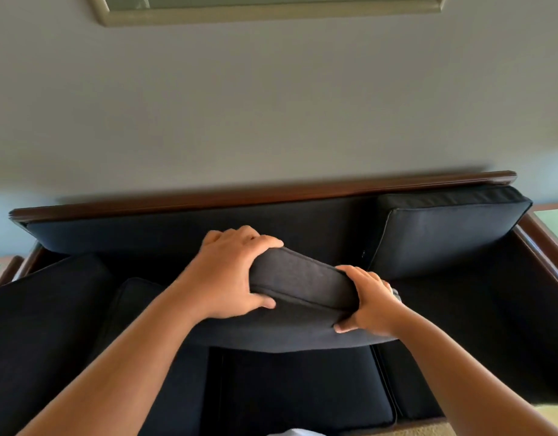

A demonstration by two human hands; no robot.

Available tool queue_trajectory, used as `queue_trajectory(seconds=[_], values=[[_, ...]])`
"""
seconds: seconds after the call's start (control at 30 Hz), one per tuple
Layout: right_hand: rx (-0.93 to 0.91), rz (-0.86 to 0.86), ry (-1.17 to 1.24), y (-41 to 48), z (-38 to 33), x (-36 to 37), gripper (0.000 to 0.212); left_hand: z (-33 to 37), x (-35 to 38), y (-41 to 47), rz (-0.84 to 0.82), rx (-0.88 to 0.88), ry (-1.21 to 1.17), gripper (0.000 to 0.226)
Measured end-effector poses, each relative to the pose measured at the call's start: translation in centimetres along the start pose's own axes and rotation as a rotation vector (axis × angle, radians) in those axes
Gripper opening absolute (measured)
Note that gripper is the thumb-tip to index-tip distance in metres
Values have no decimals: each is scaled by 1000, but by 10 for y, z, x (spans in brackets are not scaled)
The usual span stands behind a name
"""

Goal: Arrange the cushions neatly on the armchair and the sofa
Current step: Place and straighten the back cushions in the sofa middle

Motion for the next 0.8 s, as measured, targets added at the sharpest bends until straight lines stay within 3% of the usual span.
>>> queue_trajectory(seconds=[0.13,0.2,0.3,0.5,0.8], values=[[61,-29,-89,1,4,14,111,10,34,-14,77,-140,-425,97],[60,-35,-87,1,1,12,118,9,41,-17,166,-177,-504,101],[15,-37,-5,2,-21,11,126,5,45,-17,205,-214,-547,111],[-69,11,109,9,-72,2,124,-6,70,-24,180,-297,-514,117],[-70,5,234,7,-76,-33,129,-51,130,-63,4,-456,-405,128]])
Point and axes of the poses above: each hand's wrist, its own y-axis towards the middle knuckle, its own x-axis out of the palm, z = x × y, the point moved 6 cm from there along y, towards the middle knuckle, and after that the axes turned 10 degrees about z, right-handed, at the moved point
